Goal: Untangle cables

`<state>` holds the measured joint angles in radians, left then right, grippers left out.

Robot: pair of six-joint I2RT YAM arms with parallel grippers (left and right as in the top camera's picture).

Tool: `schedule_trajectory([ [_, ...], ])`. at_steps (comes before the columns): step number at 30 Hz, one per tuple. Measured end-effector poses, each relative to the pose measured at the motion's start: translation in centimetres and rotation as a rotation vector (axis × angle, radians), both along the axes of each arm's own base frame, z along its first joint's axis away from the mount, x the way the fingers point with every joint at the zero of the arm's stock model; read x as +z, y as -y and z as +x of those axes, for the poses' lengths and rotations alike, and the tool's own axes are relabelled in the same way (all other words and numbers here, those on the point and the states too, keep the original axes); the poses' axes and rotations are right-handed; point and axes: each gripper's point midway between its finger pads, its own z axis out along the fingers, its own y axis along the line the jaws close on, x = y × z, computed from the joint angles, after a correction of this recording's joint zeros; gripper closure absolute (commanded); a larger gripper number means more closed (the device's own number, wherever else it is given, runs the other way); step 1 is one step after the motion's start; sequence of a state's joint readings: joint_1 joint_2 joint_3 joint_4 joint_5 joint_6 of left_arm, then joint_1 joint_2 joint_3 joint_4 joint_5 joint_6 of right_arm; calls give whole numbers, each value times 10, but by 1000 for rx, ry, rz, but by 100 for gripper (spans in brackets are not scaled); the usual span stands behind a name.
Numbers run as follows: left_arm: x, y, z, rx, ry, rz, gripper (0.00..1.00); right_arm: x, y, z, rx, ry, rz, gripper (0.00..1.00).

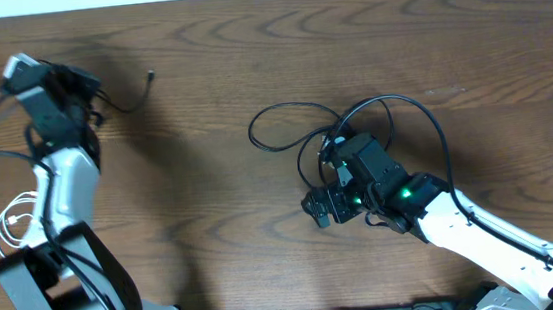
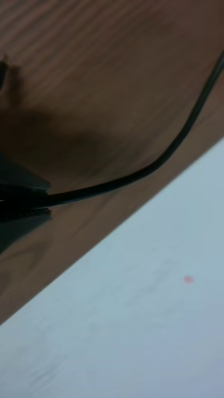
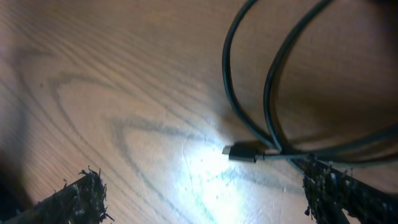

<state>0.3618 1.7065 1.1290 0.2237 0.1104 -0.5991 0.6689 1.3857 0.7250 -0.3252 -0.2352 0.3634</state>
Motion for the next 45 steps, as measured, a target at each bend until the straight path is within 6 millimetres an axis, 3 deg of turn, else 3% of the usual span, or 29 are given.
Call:
schedule_trajectory([
  [3,5,-21,10,9,-10,43,92,4,-3,5,-4,27,14,1],
  [6,-4,-39,15,16,-39,70,92,5,-4,7,-5,35,19,1],
  [15,-104,-84,4,72,-187,-24,92,7,-4,11,-14,55,18,1],
  [22,-154,-72,12,-40,-177,-144,90,7,-3,14,-24,64,16,1],
  [23,-159,-69,12,-50,-181,-164,83,7,-3,14,-27,62,17,1],
  [24,-164,-66,11,-53,-189,-183,69,7,-3,14,-31,61,17,1],
  [25,-169,-64,9,-47,-197,-211,54,7,-3,14,-36,59,18,1],
  [26,-175,-63,7,-34,-204,-251,30,7,-3,14,-40,58,18,1],
  [28,-168,-67,10,-5,-173,-301,6,7,-2,15,-46,56,19,1],
  [31,-154,-70,14,43,-126,-397,5,7,-2,15,-52,54,19,1],
  [36,-155,-68,7,123,-130,-568,5,7,-2,14,-57,48,19,1],
  [45,-158,-44,-31,295,-275,-831,4,5,-13,0,-10,37,14,1],
])
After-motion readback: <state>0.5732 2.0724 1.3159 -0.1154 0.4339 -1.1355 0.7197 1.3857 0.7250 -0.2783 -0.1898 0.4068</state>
